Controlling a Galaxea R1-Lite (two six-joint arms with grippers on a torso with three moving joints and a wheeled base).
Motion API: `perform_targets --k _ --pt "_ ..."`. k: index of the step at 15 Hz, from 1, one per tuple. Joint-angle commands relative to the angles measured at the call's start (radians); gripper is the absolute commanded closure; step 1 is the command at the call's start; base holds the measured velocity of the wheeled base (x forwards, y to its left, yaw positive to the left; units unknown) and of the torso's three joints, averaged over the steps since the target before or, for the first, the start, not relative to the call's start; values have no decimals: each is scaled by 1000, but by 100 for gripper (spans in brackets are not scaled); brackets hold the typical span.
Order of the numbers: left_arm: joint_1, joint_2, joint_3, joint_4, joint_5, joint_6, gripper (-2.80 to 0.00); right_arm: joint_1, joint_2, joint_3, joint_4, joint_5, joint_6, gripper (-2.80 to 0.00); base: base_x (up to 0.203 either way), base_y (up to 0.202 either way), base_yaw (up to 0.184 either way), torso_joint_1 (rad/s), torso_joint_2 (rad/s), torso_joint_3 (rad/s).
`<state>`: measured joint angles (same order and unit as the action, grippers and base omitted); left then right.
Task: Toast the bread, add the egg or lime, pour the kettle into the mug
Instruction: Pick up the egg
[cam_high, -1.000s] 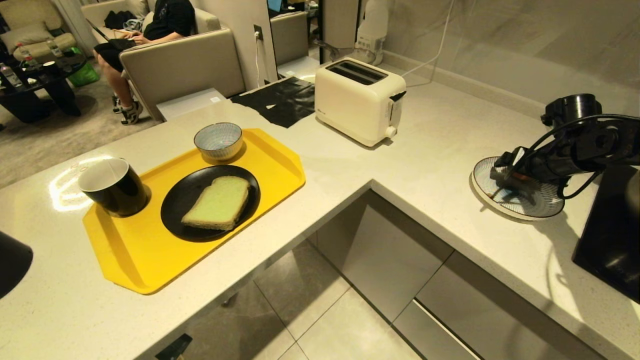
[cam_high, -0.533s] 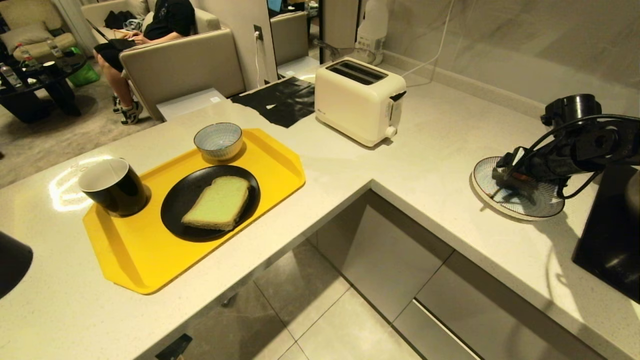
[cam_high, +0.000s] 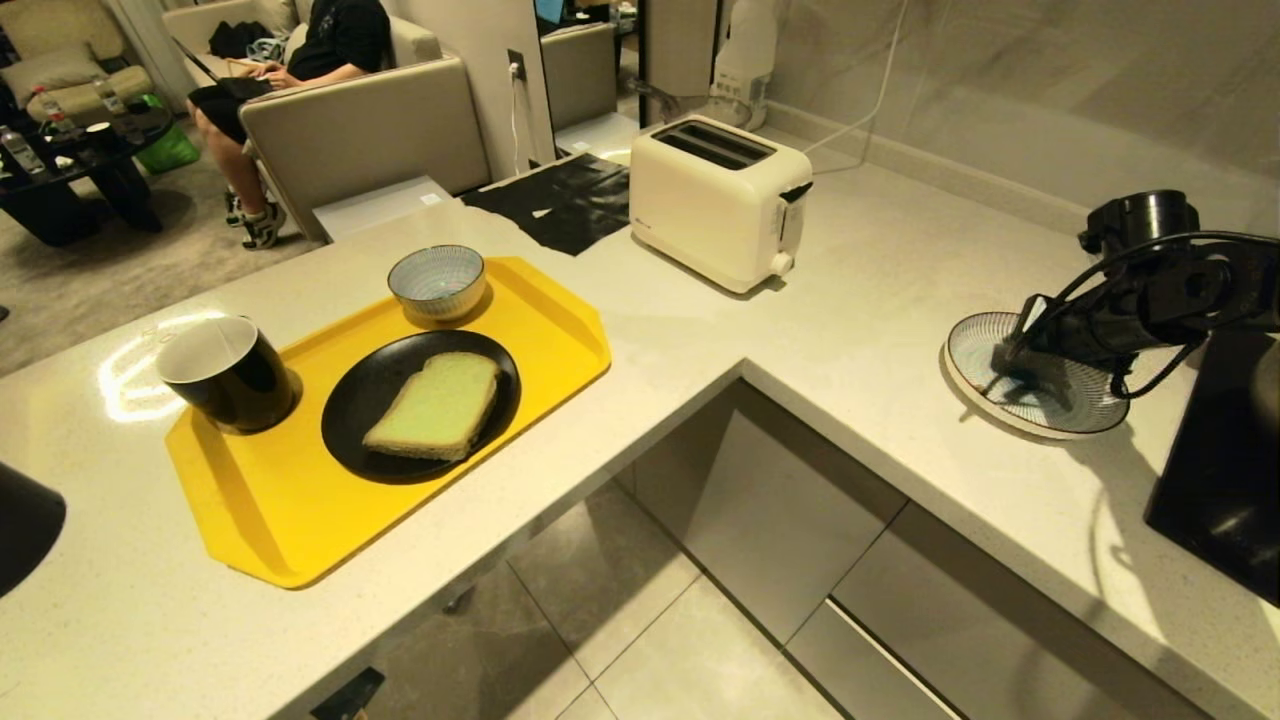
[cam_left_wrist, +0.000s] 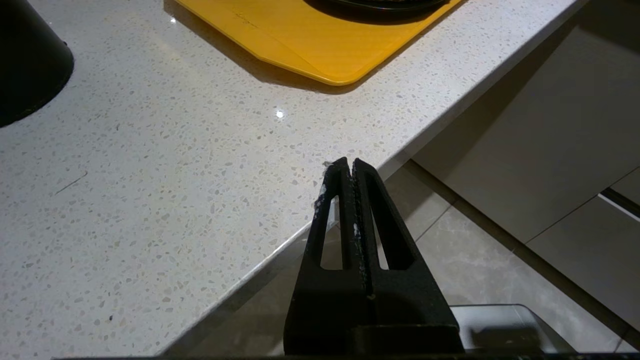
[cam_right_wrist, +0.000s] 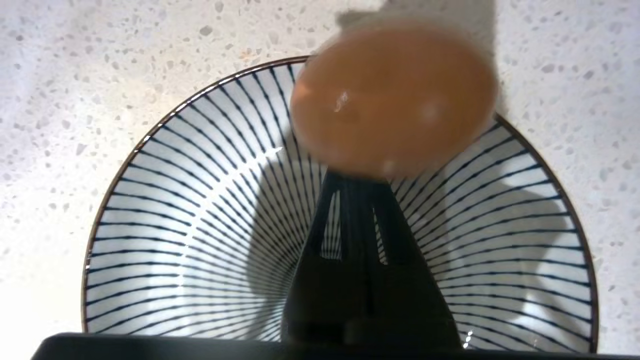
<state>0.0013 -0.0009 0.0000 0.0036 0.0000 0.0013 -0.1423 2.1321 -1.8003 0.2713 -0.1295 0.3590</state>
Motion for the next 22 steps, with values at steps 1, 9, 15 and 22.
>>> perform_targets --k 1,9,15,22 --pt "1 0 0 0 0 0 0 0 3 -2 2 -1 1 0 0 0 0 0 0 0" --pt "1 1 0 -1 0 0 0 0 -41 26 9 60 2 0 0 0 0 0 0 0" --pt "2 0 0 0 0 0 0 0 -116 75 13 143 -28 0 0 0 0 0 0 0" --pt "0 -1 0 -1 0 0 0 -11 -143 88 11 139 -100 0 0 0 0 0 0 0"
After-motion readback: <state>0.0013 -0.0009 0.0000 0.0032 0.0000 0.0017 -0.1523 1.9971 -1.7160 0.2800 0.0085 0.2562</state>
